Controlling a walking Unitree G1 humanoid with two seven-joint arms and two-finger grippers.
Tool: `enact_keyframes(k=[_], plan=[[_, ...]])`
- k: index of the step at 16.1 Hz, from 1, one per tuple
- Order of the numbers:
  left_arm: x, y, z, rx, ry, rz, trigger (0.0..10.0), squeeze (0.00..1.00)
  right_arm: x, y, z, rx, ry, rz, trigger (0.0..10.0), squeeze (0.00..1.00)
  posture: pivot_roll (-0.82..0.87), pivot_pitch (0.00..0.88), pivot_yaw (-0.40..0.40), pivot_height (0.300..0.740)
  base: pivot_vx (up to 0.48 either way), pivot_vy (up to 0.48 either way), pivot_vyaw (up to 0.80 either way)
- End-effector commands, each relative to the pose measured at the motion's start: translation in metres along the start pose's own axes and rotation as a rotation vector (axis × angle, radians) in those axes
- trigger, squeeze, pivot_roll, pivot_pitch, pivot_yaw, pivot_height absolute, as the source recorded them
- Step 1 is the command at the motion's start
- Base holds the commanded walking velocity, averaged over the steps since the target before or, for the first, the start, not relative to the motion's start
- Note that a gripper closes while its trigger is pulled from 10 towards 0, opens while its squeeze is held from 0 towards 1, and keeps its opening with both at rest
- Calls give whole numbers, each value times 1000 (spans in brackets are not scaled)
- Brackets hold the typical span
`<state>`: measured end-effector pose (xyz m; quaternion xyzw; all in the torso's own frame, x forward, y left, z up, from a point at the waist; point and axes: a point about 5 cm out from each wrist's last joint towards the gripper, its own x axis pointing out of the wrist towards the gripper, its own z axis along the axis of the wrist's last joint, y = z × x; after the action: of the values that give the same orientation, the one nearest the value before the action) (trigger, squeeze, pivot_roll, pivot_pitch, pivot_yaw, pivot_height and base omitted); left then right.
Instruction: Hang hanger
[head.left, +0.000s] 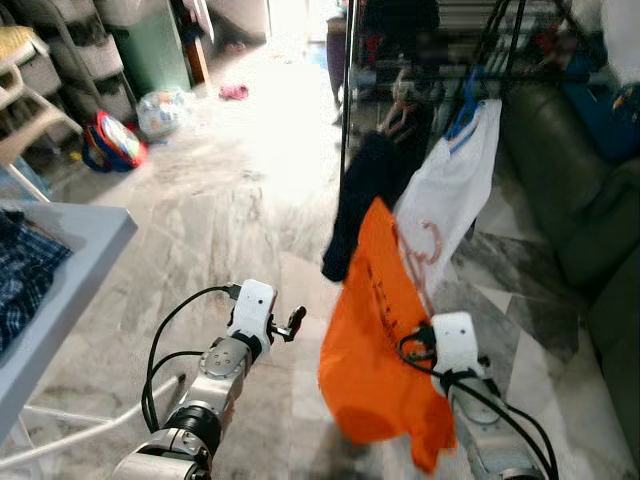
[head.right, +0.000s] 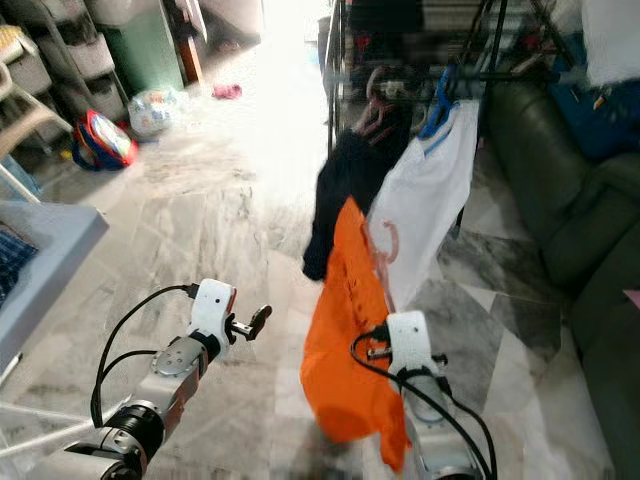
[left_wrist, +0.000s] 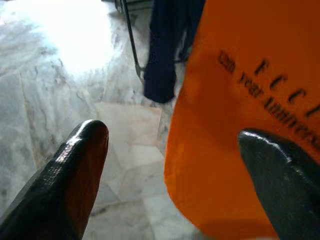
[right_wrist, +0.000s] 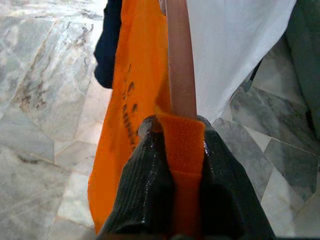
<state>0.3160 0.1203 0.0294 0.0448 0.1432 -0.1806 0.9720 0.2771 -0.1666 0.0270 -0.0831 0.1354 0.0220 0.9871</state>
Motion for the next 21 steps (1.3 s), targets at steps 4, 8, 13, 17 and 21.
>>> enact_keyframes(k=[4,8,13,17,21], plan=[[-2,9,1,8,-6,19,10000,0,-6,3,0,21,-13,-2,10000,0,-68,130,64,740,-285,0,0],[-4,15,1,12,-3,36,10000,0,-9,4,1,37,-11,-5,10000,0,-67,154,62,740,-309,0,0],[-5,20,2,-12,-16,31,10000,0,-10,7,4,52,-16,-10,10000,0,-59,174,65,740,-58,0,0],[-6,23,4,-12,-17,23,10000,0,-12,11,3,59,-6,-10,10000,0,-64,193,76,740,0,71,-361],[-6,21,3,-10,-11,10,10000,0,-16,12,0,59,5,-15,10000,0,-72,197,83,740,0,360,-800]])
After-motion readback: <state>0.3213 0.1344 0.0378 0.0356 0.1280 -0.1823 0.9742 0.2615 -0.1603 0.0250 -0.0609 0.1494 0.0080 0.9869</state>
